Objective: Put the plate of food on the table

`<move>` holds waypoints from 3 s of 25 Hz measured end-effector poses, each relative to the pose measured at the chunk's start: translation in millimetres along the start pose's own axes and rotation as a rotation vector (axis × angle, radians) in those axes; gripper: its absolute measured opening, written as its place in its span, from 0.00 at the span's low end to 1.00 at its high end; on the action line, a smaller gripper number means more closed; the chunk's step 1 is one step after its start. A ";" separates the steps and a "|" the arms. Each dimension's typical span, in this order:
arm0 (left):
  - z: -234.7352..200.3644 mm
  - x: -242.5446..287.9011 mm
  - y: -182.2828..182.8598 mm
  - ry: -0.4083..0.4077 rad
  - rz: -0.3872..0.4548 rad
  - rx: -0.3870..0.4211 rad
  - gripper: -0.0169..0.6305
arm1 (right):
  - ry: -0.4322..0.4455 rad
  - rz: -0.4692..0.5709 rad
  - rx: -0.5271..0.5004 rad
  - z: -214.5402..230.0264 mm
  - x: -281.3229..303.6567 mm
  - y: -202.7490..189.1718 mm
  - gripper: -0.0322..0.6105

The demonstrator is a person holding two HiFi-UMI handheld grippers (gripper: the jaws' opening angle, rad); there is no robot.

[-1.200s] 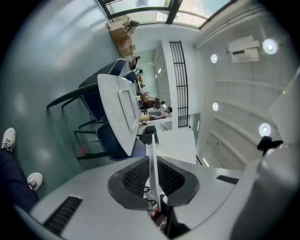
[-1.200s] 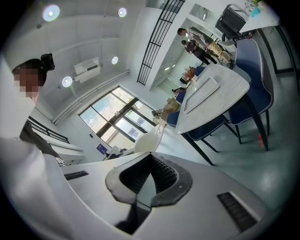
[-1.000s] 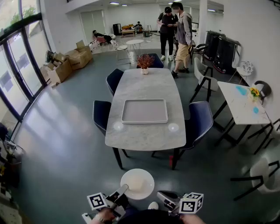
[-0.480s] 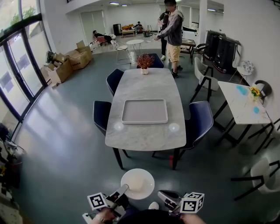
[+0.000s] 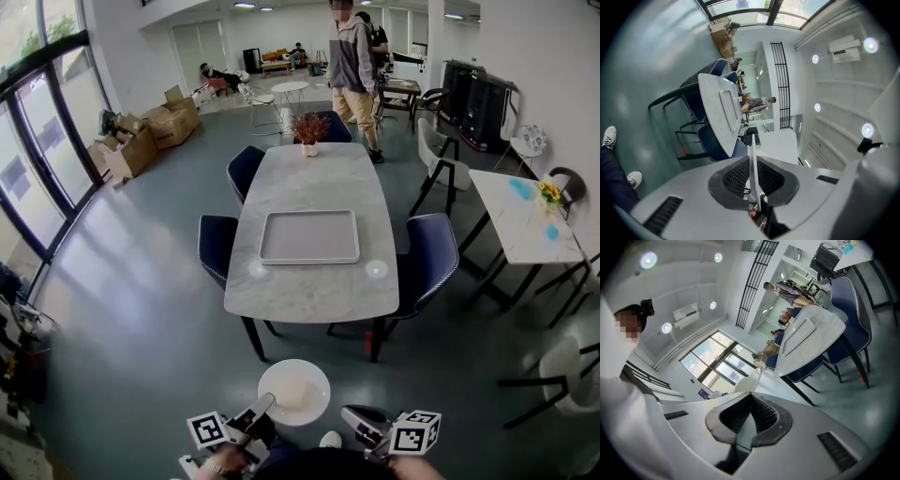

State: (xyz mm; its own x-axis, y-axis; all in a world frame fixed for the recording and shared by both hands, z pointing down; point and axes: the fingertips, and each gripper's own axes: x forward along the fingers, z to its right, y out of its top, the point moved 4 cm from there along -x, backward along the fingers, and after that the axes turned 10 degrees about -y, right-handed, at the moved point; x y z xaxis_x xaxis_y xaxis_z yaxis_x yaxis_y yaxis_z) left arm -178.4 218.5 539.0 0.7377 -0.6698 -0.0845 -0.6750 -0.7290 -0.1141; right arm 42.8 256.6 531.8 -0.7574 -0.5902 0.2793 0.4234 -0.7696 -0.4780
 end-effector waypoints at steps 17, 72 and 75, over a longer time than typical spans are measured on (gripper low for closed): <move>-7.9 44.1 15.2 0.034 -0.051 -0.008 0.08 | -0.031 0.067 0.099 34.6 -7.4 18.6 0.07; -108.5 240.3 331.1 0.050 -0.093 -0.077 0.08 | -0.185 0.196 0.150 49.9 217.7 220.2 0.07; -110.6 255.5 331.1 0.062 -0.067 -0.080 0.08 | -0.170 0.184 0.150 57.7 215.5 237.9 0.07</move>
State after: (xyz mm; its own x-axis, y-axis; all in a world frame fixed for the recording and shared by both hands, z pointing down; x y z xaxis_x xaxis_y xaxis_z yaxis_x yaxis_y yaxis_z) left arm -215.1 -209.7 589.1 0.7806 -0.6248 -0.0173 -0.6249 -0.7798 -0.0383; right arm 9.0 -67.7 526.3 -0.5722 -0.7458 0.3411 0.6244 -0.6658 -0.4085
